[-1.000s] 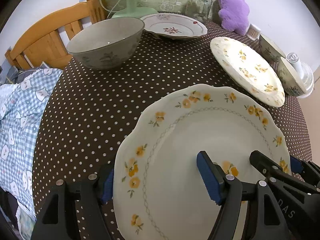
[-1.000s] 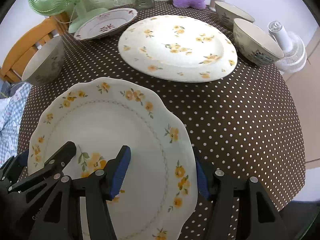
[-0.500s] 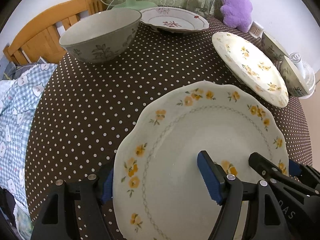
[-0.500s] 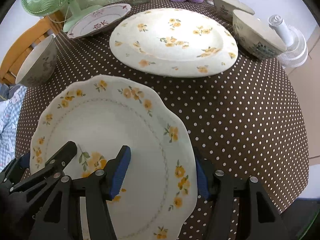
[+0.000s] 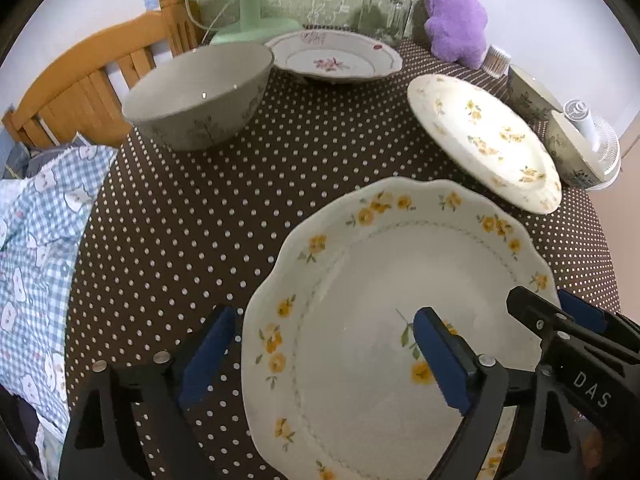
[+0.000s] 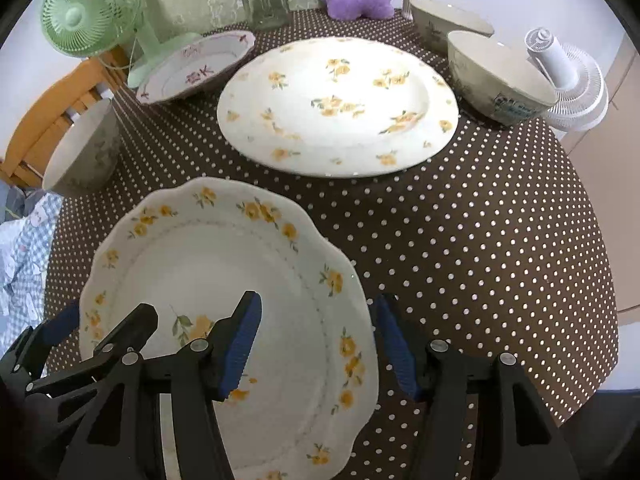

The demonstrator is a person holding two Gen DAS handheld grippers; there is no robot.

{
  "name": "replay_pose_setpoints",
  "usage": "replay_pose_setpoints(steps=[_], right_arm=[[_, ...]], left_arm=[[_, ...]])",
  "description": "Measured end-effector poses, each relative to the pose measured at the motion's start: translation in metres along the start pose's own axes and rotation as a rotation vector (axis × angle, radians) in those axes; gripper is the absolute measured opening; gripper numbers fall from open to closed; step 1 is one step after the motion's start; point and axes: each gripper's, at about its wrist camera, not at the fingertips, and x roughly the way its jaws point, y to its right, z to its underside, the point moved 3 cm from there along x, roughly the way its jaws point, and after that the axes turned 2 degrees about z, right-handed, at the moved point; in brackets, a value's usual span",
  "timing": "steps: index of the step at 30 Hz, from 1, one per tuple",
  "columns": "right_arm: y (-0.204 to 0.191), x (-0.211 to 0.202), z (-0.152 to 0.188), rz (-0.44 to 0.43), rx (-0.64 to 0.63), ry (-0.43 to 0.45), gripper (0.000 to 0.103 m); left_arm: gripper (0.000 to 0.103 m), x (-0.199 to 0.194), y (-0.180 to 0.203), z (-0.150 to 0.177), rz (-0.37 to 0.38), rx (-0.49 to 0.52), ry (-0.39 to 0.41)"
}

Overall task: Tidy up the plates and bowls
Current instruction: 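Carry the held floral plate over to the other yellow-floral plate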

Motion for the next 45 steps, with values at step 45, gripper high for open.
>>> replay_pose_setpoints(steps=[45], right_arm=[[0.084, -0.040, -0.097, -0.073, 0.046, 0.182, 0.077]], left_arm=[[0.101, -0.022, 0.080, -0.095, -0.048, 0.029, 0.165]])
